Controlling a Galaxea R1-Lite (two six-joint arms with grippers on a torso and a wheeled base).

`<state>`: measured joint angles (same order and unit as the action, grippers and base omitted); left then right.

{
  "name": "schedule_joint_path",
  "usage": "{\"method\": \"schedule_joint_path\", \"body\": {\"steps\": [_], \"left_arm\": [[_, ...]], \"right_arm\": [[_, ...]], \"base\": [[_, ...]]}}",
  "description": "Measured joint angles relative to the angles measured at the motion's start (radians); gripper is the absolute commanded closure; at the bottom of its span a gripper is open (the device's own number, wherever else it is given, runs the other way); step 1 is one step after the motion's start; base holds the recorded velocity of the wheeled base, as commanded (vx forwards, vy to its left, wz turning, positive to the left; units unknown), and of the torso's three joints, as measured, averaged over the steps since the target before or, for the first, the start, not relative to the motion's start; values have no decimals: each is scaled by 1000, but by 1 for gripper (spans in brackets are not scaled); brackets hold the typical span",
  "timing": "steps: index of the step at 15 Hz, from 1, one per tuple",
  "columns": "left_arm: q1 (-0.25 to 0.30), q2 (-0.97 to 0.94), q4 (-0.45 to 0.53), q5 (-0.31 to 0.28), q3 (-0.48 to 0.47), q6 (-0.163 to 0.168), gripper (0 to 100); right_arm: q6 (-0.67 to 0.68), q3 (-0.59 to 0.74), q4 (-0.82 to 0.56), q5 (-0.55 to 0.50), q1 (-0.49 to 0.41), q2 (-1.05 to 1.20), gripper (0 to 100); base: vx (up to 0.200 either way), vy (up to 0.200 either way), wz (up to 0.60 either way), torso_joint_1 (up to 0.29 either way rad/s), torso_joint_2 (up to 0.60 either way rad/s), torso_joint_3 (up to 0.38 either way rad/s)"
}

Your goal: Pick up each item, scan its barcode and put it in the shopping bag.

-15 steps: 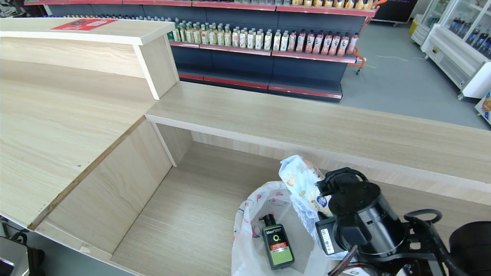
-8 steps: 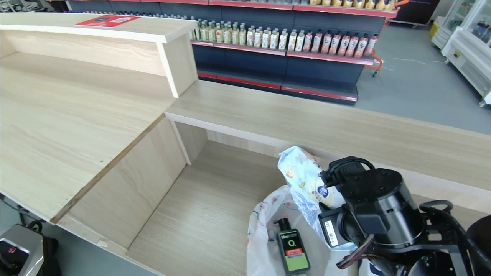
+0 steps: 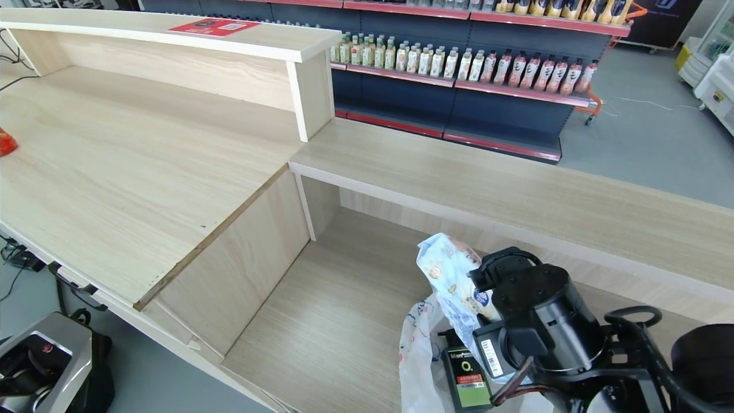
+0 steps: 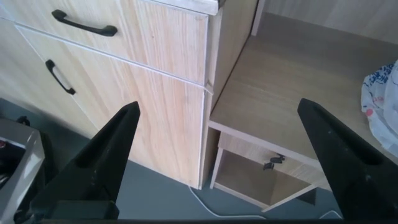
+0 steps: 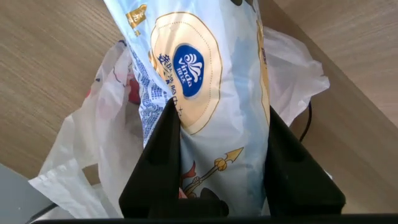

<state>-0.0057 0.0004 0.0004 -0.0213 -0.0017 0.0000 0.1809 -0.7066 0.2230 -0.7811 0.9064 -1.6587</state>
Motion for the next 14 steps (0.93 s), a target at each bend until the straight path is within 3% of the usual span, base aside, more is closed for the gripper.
{"method": "schedule_joint_path", "body": {"steps": [4, 10, 14], "left_arm": [[1, 0, 0, 0, 0, 0, 0], [1, 0, 0, 0, 0, 0, 0], [0, 0, 0, 0, 0, 0, 0]], "right_arm": [[121, 28, -20, 6, -26, -19, 100], [315, 118, 9, 17, 7, -54, 100], [414, 122, 72, 19, -33, -130, 100]], "base": [[0, 0, 0, 0, 0, 0], [0, 0, 0, 0, 0, 0], [0, 0, 0, 0, 0, 0]]}}
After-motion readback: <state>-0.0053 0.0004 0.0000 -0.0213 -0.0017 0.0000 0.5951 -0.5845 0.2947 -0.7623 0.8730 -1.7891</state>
